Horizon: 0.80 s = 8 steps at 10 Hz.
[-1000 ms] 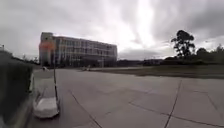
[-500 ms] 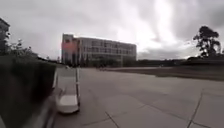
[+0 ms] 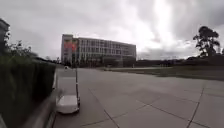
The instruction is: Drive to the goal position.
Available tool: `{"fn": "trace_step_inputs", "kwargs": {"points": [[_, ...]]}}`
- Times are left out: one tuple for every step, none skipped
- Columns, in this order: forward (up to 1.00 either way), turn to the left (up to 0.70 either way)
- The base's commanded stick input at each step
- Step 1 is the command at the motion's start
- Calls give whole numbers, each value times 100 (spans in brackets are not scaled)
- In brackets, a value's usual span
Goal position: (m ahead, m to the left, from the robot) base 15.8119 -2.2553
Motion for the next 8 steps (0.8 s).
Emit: {"fn": "trace_step_inputs", "kwargs": {"points": [[70,0],[70,0],[70,0],[70,0],[70,0],[70,0],[70,0],[70,0]]}}
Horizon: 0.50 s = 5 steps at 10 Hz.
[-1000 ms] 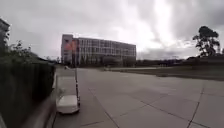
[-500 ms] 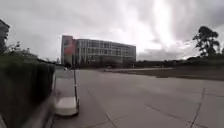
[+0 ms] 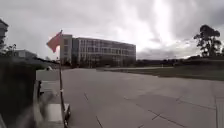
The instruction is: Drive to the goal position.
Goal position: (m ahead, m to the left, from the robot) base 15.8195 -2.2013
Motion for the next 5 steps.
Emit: {"fn": "trace_step_inputs", "kwargs": {"points": [[70,0],[70,0],[70,0],[70,0],[70,0]]}}
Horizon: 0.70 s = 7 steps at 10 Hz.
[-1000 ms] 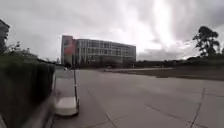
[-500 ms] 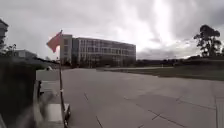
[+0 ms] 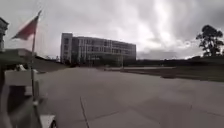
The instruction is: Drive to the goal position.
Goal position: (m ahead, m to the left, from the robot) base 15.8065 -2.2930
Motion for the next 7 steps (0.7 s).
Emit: {"fn": "trace_step_inputs", "kwargs": {"points": [[70,0],[70,0],[70,0],[70,1],[70,6],[70,19],[70,32]]}}
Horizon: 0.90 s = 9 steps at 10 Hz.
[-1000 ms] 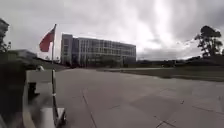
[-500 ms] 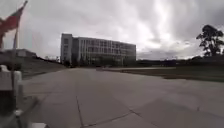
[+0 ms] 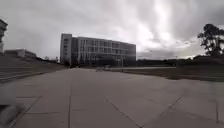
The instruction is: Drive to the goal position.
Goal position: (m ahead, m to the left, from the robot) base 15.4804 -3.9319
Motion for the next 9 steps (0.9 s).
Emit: {"fn": "trace_step_inputs", "kwargs": {"points": [[70,35],[70,33],[70,21],[70,1],[70,0],[70,0],[70,0],[70,0],[70,0]]}}
